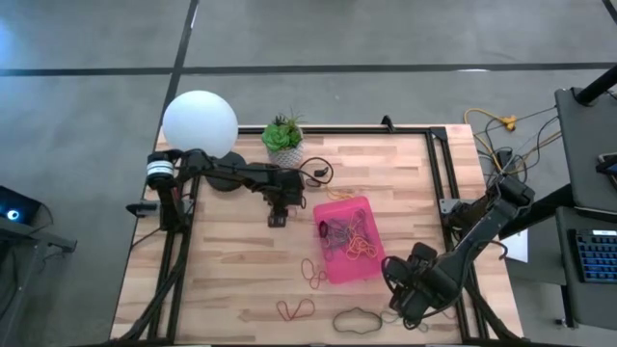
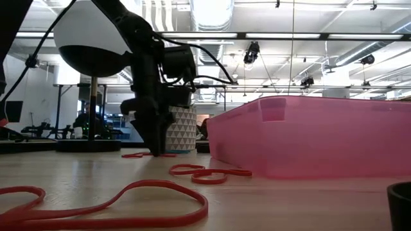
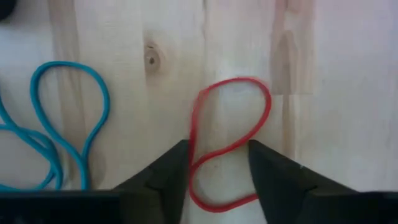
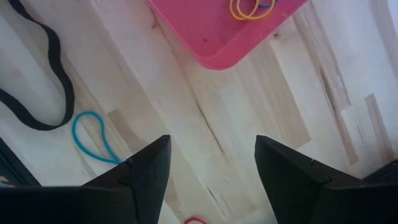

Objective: Pick and place rubber bands into bin
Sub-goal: Put the red rubber band into the red bin

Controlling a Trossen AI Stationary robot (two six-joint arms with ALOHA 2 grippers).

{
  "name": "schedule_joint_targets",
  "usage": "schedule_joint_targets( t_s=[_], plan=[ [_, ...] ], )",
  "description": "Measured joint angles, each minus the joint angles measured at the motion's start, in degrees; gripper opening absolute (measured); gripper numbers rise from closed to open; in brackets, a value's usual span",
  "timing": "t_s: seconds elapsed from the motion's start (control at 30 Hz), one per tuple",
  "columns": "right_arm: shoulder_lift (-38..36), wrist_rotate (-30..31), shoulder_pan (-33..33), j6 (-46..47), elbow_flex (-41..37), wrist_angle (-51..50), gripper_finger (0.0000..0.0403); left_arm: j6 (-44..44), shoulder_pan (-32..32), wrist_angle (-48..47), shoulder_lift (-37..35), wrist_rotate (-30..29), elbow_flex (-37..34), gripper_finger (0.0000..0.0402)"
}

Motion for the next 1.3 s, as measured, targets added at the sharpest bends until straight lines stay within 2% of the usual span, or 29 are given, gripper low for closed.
schedule_joint_targets(
  t_s=[0.33,0.53,0.7,0.9,1.13,1.3],
  plan=[
    [0.00,0.00,0.00,-0.30,0.00,-1.09,0.0219,-2.09,-1.00,-1.15,-0.35,2.46,-0.22,0.0008],
    [0.00,0.90,0.00,-0.72,-0.02,-1.49,0.0219,-8.16,-4.42,-5.82,-4.18,6.61,1.39,0.0001],
    [0.00,1.53,-0.09,-0.90,-0.07,-2.51,0.0219,-11.28,-9.00,-3.69,-12.58,8.84,7.39,0.0000],
    [0.00,2.59,-0.24,-1.69,-0.11,-2.74,0.0219,-14.11,-13.17,8.28,-19.24,8.14,14.67,0.0000],
    [-0.33,2.95,-0.24,2.60,-0.17,-5.36,0.0219,-13.98,-13.51,14.97,-15.49,6.18,21.25,0.0000],
    [-1.13,1.35,0.29,3.06,0.04,-5.65,0.0219,-13.59,-13.48,15.72,-8.23,7.55,25.13,0.0000]
  ],
)
